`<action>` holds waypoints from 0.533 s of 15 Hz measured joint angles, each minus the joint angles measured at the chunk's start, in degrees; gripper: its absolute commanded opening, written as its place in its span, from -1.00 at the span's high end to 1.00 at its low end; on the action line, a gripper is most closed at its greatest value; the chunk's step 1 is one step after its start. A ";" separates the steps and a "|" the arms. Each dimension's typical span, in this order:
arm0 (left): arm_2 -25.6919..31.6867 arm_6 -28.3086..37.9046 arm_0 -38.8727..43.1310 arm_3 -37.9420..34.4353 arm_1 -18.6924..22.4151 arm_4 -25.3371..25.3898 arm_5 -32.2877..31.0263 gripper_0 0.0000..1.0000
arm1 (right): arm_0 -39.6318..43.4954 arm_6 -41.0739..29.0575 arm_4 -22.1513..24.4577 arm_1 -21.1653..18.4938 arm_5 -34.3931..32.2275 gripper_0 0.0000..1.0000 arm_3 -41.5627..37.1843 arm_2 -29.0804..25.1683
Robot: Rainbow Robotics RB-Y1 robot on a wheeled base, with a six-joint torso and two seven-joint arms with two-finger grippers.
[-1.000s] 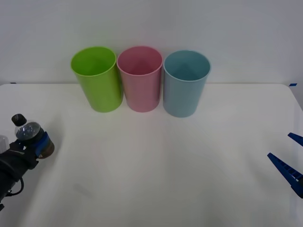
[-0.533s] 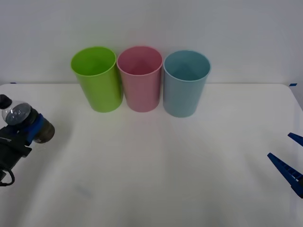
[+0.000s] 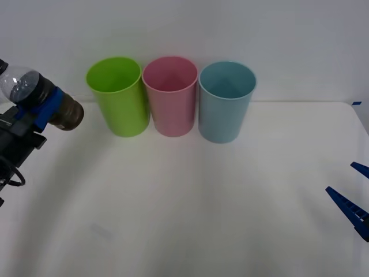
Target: Grasp the object on the table and drop it into the matching bin: aluminum can to the light blue bin, PET bottle to the pink bin.
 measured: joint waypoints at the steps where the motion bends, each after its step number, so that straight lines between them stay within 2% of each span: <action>1: -1.89 0.32 -1.06 -1.28 0.64 -0.05 2.82 1.00 | 0.00 0.00 0.00 0.00 0.00 -1.00 0.00 0.00; 5: -11.15 0.44 -9.06 -1.65 2.01 -2.50 14.45 1.00 | 0.00 0.00 0.00 0.00 0.00 -1.00 0.00 0.00; 8: -18.16 0.14 -17.83 4.49 1.92 -4.37 18.74 1.00 | 0.00 0.00 0.00 0.00 0.00 -1.00 0.00 0.00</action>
